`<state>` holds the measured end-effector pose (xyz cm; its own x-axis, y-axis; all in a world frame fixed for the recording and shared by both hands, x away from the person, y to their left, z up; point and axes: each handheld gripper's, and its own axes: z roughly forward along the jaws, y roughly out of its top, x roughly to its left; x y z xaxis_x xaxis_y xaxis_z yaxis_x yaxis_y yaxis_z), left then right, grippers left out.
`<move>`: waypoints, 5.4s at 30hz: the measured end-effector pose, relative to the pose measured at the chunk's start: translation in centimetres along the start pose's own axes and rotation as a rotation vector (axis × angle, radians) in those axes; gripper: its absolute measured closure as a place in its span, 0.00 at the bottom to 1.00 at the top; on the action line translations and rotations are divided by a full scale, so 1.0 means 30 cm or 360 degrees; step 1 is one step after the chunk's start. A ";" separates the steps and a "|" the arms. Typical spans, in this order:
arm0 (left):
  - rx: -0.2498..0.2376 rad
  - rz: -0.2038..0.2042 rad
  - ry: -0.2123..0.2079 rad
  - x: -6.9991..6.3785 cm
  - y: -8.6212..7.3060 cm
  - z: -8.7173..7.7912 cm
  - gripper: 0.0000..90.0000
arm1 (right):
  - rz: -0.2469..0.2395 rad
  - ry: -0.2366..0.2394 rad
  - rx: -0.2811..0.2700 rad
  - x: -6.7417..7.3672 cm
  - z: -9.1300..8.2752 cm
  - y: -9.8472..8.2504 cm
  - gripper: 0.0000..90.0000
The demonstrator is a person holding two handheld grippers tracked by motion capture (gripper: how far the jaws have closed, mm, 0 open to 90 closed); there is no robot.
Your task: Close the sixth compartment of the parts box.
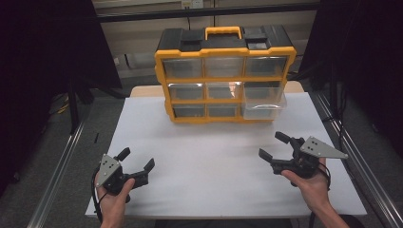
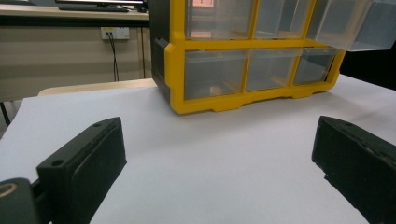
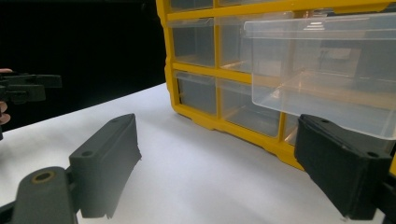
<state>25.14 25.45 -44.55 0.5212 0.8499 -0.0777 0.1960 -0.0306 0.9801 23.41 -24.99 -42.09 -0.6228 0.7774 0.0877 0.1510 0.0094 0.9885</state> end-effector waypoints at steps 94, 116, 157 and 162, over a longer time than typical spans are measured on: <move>0.0059 0.0054 -0.0043 -0.004 0.000 0.022 0.03 | -0.0005 -0.0046 -0.0003 -0.139 0.210 0.067 1.00; 0.0053 0.0049 -0.0055 -0.003 0.004 0.010 0.03 | -0.0037 -0.0156 -0.0008 -0.173 0.241 0.053 1.00; 0.0038 0.0039 -0.0048 -0.005 0.004 0.018 0.03 | -0.0007 -0.0212 -0.0045 -0.189 0.293 0.098 1.00; 0.0040 0.0046 -0.0045 0.000 0.002 0.018 0.03 | -0.0001 -0.0222 -0.0047 -0.197 0.300 0.100 1.00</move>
<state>25.60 25.16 -44.59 0.5503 0.8331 -0.0551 0.2013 -0.0683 0.9771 34.45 -23.88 -40.76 -0.5100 0.8572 0.0714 0.1269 -0.0071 0.9919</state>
